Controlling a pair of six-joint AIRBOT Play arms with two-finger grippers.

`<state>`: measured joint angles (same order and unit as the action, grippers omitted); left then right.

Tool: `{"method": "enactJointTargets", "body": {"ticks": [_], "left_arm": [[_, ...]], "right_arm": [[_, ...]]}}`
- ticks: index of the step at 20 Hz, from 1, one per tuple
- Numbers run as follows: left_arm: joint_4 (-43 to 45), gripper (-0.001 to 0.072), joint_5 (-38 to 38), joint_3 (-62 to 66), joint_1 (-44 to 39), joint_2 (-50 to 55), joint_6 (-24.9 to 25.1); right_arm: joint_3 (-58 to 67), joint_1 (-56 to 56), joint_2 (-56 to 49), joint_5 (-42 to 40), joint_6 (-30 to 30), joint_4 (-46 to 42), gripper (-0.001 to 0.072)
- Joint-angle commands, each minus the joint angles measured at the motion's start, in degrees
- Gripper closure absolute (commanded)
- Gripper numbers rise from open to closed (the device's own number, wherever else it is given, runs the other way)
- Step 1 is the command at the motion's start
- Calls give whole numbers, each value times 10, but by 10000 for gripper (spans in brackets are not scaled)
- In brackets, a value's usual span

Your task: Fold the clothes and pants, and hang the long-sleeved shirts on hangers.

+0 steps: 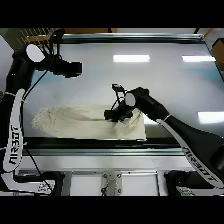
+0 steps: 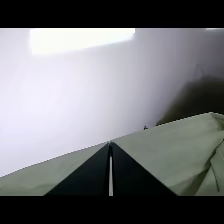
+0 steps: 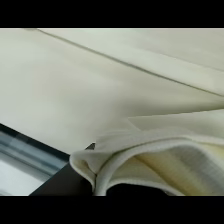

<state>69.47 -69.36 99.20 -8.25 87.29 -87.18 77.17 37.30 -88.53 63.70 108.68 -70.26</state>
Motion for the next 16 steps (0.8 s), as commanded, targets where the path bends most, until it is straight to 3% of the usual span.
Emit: {"method": "enactJointTargets", "body": {"ticks": [1,2,3,4,5,6,9,13,16], "left_arm": [[0,692,-11,1,7,-22,2],[0,692,-11,1,7,-26,2],[1,692,-12,1,7,-30,2],[1,692,-11,1,7,-33,2],[1,692,-11,1,7,-37,2],[1,692,-11,1,7,-41,2],[21,692,-12,1,7,-56,2],[64,692,-31,-16,7,-79,3],[63,692,13,-130,7,-129,2]], "right_arm": [[2,20,-37,-83,-12,29,686],[2,24,-39,-105,-27,45,680],[3,29,-39,-133,-39,60,513],[5,31,-39,-155,-45,77,269],[11,33,-39,-171,-67,101,114],[20,33,-39,-174,-90,127,78],[33,29,-8,-170,-141,158,81],[13,-27,102,-74,-159,33,80],[-90,-137,209,1,-159,-31,80]]}}
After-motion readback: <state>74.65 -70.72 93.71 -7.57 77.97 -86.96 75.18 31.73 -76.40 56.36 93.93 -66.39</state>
